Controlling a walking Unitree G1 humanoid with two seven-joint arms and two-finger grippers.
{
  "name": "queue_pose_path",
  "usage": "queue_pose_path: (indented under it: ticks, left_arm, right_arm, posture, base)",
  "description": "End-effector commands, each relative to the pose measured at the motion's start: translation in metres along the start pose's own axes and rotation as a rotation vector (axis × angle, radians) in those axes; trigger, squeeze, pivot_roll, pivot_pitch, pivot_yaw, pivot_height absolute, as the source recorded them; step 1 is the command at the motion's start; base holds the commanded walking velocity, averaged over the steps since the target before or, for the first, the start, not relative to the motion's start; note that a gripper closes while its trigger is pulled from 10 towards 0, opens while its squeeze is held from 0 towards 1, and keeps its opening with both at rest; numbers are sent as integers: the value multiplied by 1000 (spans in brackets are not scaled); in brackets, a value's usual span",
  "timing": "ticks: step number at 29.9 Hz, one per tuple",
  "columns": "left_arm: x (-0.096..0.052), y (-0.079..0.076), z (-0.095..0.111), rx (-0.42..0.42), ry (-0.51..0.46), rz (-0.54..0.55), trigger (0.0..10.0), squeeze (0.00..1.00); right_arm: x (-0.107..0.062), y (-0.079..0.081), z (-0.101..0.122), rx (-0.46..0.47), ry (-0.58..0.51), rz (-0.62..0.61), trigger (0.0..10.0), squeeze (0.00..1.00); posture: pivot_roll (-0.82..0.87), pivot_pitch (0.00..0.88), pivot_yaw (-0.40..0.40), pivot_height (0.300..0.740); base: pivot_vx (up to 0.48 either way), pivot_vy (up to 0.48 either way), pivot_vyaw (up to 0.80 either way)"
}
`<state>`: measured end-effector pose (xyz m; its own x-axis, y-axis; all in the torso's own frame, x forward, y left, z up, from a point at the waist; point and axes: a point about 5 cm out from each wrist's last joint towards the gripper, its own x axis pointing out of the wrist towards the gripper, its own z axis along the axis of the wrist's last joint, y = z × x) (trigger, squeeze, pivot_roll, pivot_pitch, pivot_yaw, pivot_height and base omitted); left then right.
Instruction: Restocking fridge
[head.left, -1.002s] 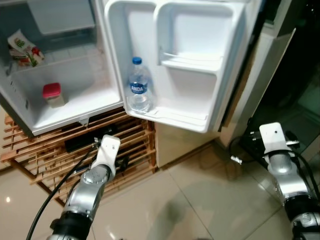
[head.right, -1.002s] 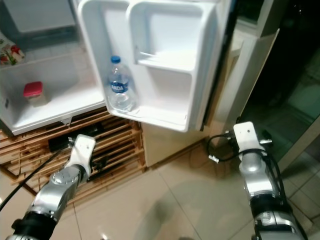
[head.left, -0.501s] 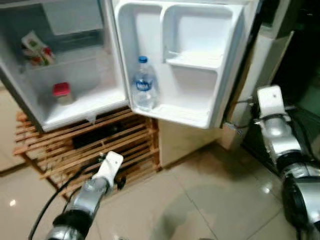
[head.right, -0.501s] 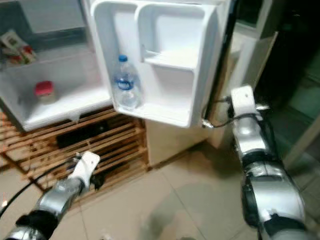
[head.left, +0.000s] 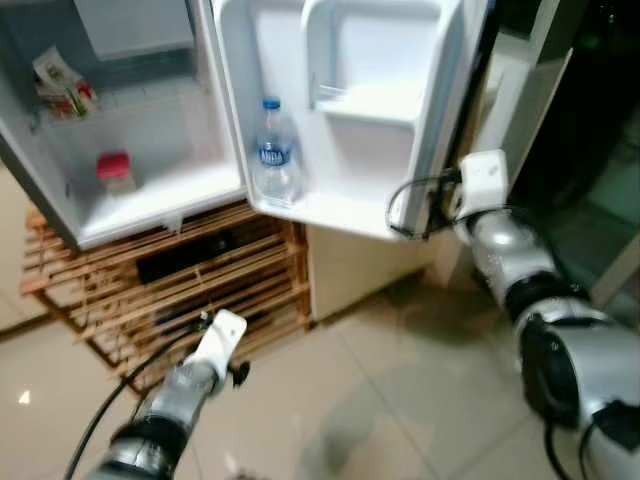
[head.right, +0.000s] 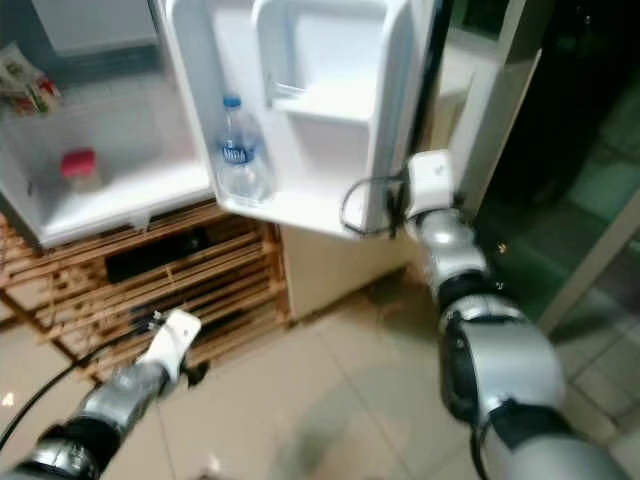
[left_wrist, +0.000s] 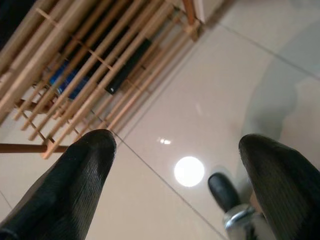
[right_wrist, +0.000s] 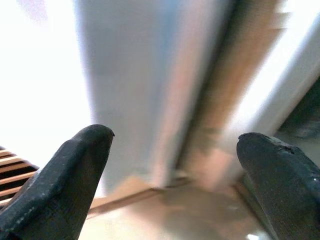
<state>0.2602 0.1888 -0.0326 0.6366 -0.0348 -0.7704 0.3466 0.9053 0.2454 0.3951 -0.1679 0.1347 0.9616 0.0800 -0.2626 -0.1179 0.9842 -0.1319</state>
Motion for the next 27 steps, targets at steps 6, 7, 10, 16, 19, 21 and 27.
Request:
queue_pose_path:
  ticks: [6,7,10,16,19,21,27]
  left_arm:
    - [0,7,11,-65,-99,32,10000,0]
    - [0,8,14,-84,-127,37,10000,0]
    - [-14,21,54,-222,-405,97,10000,0]
    - [-92,41,105,-416,-851,145,10000,0]
    - [-109,43,118,-423,-949,165,10000,0]
    - [-122,46,131,-414,-1029,210,10000,0]
    - [-147,29,160,-369,-1142,174,10000,0]
  right_arm:
    - [4,13,35,33,-156,-28,10000,0]
    - [4,13,37,35,-175,-33,10000,0]
    - [0,27,30,7,-256,40,10000,0]
    - [-41,46,-14,94,-376,222,10000,0]
    - [-61,54,-24,100,-396,276,10000,0]
    - [-72,60,-28,107,-403,309,10000,0]
    - [-85,65,-35,121,-386,357,10000,0]
  posture:
    - [-43,0,16,740]
    - [-40,0,15,740]
    - [-32,0,10,740]
    - [-16,0,3,740]
    - [-19,0,3,740]
    - [-28,0,1,740]
    - [-42,0,-1,740]
  base:
    - [0,0,0]
    - [0,0,0]
    - [0,0,0]
    - [0,0,0]
    - [0,0,0]
    - [0,-240,0]
    - [0,-480,459]
